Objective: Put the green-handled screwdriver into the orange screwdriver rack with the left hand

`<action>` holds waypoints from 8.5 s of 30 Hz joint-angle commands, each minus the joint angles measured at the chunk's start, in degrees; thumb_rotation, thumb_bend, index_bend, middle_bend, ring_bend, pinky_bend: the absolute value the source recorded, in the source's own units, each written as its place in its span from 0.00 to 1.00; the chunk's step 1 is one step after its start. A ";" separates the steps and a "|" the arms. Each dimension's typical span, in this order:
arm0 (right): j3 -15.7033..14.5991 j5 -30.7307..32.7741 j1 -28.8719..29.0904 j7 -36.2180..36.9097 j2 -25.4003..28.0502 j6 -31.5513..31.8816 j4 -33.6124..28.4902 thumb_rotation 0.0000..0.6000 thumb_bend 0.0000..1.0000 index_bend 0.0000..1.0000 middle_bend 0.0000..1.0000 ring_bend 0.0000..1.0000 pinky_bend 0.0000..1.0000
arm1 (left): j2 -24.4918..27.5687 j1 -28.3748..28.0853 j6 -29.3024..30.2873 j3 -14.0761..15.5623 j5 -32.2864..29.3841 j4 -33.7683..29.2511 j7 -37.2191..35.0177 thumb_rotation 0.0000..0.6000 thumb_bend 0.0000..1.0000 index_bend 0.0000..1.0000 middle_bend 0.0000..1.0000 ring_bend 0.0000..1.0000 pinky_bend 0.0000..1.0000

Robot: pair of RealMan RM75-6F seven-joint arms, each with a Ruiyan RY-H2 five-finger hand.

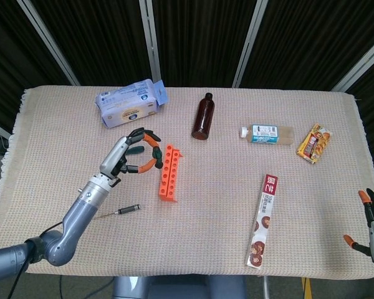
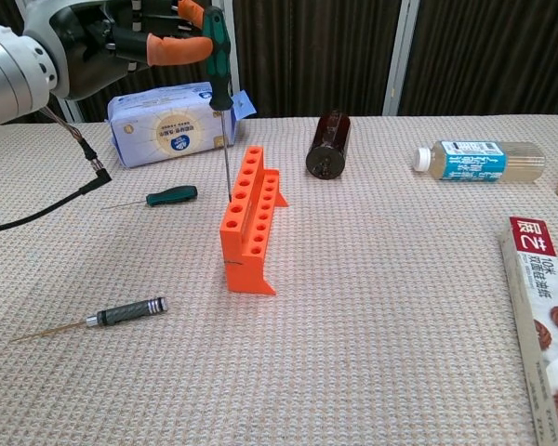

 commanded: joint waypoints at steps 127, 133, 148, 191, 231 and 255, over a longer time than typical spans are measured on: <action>0.42 2.54 1.01 -3.18 0.57 -3.20 -2.08 1.00 0.00 0.00 0.00 0.00 0.02 | -21.04 -20.42 -5.52 9.73 -33.71 44.00 82.65 1.00 0.32 0.37 0.00 0.00 0.00; 0.44 2.83 0.63 -2.75 0.72 -2.89 -1.82 1.00 0.00 0.00 0.00 0.00 0.02 | -25.19 -22.25 -5.61 9.31 -34.32 48.03 84.37 1.00 0.23 0.39 0.00 0.00 0.00; 0.34 3.23 0.01 -2.42 0.81 -2.59 -1.65 1.00 0.00 0.00 0.00 0.00 0.03 | -30.55 -23.28 -4.65 8.43 -31.75 56.02 84.52 1.00 0.22 0.42 0.01 0.00 0.00; 0.27 2.57 -0.49 -1.79 0.84 -2.07 -1.62 1.00 0.00 0.00 0.00 0.00 0.03 | -18.38 -12.03 0.60 -4.40 -22.06 37.04 50.72 1.00 0.45 0.61 0.12 0.00 0.00; 0.34 2.75 -0.99 -0.05 0.40 -1.76 -0.24 1.00 0.00 0.00 0.00 0.00 0.03 | -10.55 -4.58 -13.07 -10.20 -10.85 14.55 -5.15 1.00 0.55 0.62 0.15 0.00 0.02; 0.48 3.08 -0.91 0.64 0.09 -2.44 0.50 1.00 0.00 0.00 0.00 0.00 0.03 | -8.84 -5.13 -10.51 -5.94 -7.70 15.37 -4.97 1.00 0.56 0.62 0.15 0.00 0.02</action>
